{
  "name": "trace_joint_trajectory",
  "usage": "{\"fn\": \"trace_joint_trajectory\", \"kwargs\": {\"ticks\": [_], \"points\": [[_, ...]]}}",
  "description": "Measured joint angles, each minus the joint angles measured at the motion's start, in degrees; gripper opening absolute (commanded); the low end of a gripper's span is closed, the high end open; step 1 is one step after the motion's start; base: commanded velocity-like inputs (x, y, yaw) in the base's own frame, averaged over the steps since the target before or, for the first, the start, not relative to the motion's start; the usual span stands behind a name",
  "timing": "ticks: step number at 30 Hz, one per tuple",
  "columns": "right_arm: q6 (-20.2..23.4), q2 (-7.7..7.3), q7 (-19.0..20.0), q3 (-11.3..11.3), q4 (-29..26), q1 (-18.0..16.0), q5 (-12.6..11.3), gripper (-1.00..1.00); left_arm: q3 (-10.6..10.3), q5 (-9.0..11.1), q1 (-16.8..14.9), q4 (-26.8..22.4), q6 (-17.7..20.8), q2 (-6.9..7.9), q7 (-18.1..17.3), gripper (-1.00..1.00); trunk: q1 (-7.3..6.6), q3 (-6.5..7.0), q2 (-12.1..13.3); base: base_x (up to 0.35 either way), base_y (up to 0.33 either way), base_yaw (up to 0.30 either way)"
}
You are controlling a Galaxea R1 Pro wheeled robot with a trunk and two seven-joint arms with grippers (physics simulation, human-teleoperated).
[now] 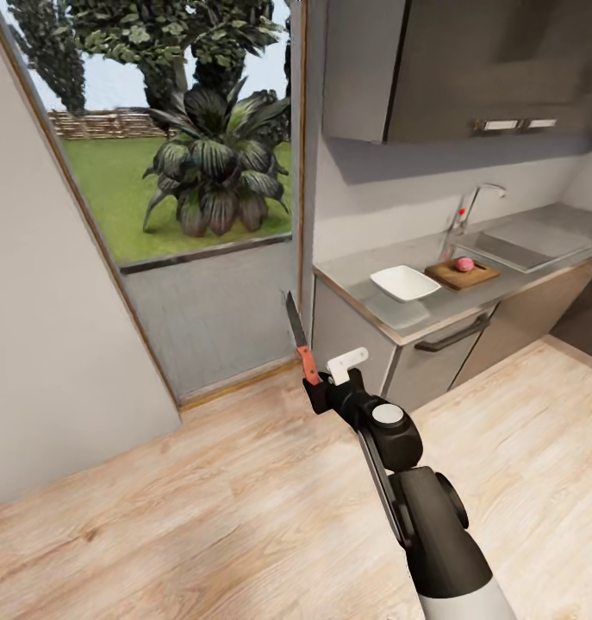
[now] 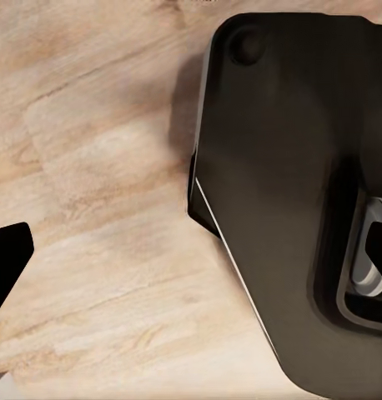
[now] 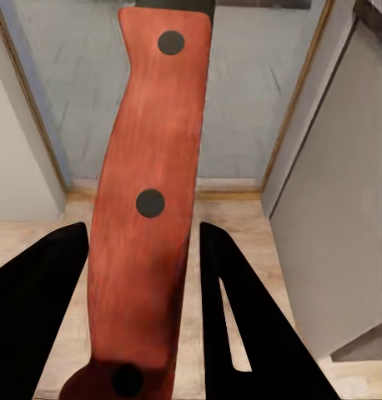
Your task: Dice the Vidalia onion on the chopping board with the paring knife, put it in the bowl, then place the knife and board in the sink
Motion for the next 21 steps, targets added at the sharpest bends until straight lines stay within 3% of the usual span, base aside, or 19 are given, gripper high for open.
{"fn": "trace_joint_trajectory", "kwargs": {"ticks": [6,21], "points": [[0.0,-0.01,0.0,0.0,0.0,0.0,0.0,-1.00,0.0,0.0,0.0,0.0,0.0,-0.01,0.0,1.00,-0.01,0.30,0.0,-0.017,-0.315,-0.123],[0.0,0.00,0.0,0.0,0.0,0.0,0.0,-1.00,0.0,-0.1,0.0,0.0,0.0,0.00,0.0,1.00,-0.01,0.35,0.0,0.008,-0.320,-0.007]]}}
